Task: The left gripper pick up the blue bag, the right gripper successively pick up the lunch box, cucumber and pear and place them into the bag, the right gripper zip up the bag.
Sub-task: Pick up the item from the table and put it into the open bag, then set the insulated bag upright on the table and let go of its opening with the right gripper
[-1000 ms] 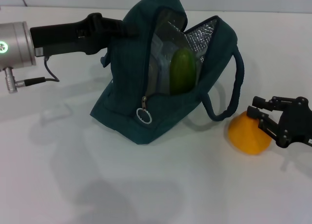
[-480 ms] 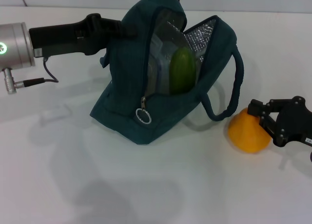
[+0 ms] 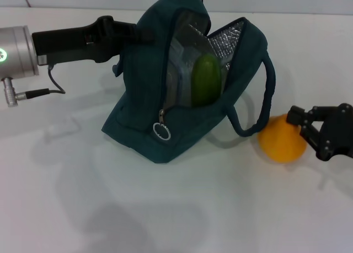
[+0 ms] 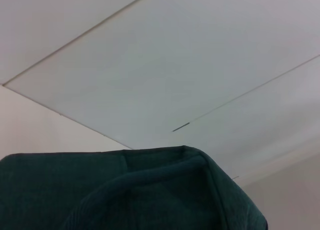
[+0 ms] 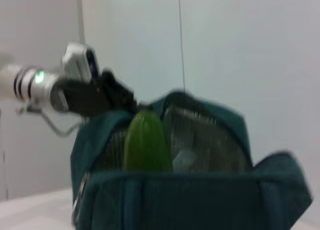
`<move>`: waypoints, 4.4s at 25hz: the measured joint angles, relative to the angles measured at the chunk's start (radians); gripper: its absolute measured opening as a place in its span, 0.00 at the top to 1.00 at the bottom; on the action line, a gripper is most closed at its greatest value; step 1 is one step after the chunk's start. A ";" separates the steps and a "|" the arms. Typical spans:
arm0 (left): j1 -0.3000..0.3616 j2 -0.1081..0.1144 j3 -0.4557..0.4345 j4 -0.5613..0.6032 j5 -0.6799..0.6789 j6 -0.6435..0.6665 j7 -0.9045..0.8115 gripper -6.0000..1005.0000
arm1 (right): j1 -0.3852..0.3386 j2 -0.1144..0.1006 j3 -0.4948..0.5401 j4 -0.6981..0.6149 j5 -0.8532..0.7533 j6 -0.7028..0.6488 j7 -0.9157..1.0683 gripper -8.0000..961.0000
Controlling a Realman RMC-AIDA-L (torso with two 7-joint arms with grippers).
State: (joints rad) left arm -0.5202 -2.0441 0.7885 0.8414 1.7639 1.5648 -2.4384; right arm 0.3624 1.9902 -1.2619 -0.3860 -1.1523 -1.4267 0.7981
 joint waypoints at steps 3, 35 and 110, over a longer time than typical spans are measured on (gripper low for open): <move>0.000 0.000 0.000 -0.002 0.000 0.000 0.007 0.93 | -0.006 0.000 0.068 0.002 0.000 -0.078 0.004 0.94; -0.018 -0.018 0.005 -0.002 -0.002 0.008 0.007 0.93 | 0.317 0.038 -0.042 -0.079 0.030 -0.062 0.001 0.88; 0.038 -0.018 -0.014 -0.031 -0.024 0.028 0.021 0.93 | 0.040 0.038 -0.049 0.003 0.564 0.135 -0.152 0.09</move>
State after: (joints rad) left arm -0.4817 -2.0617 0.7748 0.8107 1.7403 1.5928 -2.4176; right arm 0.4025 2.0279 -1.3105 -0.3833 -0.5880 -1.2913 0.6459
